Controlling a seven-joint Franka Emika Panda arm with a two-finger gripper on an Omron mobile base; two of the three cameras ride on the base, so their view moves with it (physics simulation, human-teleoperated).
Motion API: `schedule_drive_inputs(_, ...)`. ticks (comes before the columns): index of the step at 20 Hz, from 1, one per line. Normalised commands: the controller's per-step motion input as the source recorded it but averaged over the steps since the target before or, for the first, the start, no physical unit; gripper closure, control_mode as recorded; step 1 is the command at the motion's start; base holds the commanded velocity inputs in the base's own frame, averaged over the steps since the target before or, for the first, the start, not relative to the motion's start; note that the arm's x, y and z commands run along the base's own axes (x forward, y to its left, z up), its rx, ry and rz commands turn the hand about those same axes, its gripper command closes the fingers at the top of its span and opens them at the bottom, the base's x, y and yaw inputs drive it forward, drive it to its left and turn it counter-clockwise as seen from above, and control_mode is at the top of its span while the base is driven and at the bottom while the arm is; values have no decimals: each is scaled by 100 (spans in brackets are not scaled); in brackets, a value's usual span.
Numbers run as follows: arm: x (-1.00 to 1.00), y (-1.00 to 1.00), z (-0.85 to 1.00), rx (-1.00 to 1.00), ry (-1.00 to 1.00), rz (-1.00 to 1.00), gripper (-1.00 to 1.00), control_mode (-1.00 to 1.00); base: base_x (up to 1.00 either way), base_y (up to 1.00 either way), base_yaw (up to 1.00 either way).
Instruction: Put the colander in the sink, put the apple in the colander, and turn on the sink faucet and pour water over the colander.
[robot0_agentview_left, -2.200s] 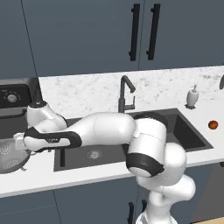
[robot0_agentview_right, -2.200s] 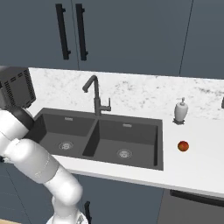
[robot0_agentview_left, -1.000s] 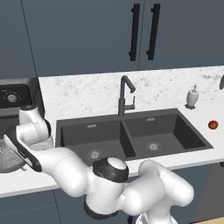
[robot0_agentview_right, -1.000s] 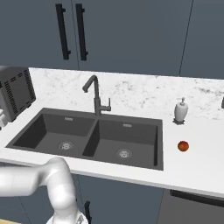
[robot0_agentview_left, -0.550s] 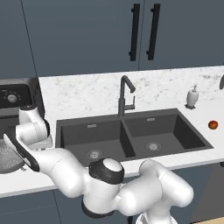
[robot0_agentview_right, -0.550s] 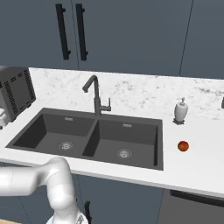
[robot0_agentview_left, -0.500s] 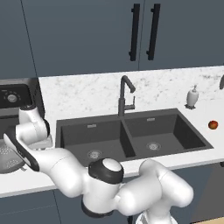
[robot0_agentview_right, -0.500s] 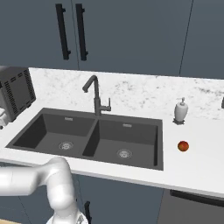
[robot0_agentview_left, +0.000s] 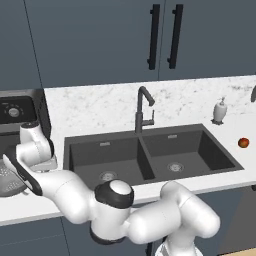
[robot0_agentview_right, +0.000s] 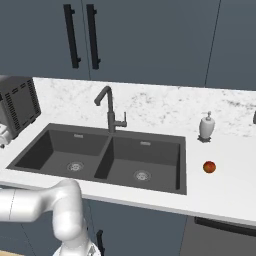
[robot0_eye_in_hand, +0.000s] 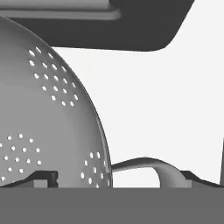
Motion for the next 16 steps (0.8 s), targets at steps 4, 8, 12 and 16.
schedule_drive_inputs(4, 2, 7, -11, 0, 0, 0, 100, -100, 0, 0, 0)
schedule_drive_inputs(8, 0, 0, 0, 0, 0, 0, 100, -100, 0, 0, 0)
schedule_drive_inputs(12, -10, -19, 1, 0, 0, 0, 100, -100, 0, 0, 0)
schedule_drive_inputs(16, -50, -75, 8, 5, -1, -2, 100, -100, 0, 0, 0)
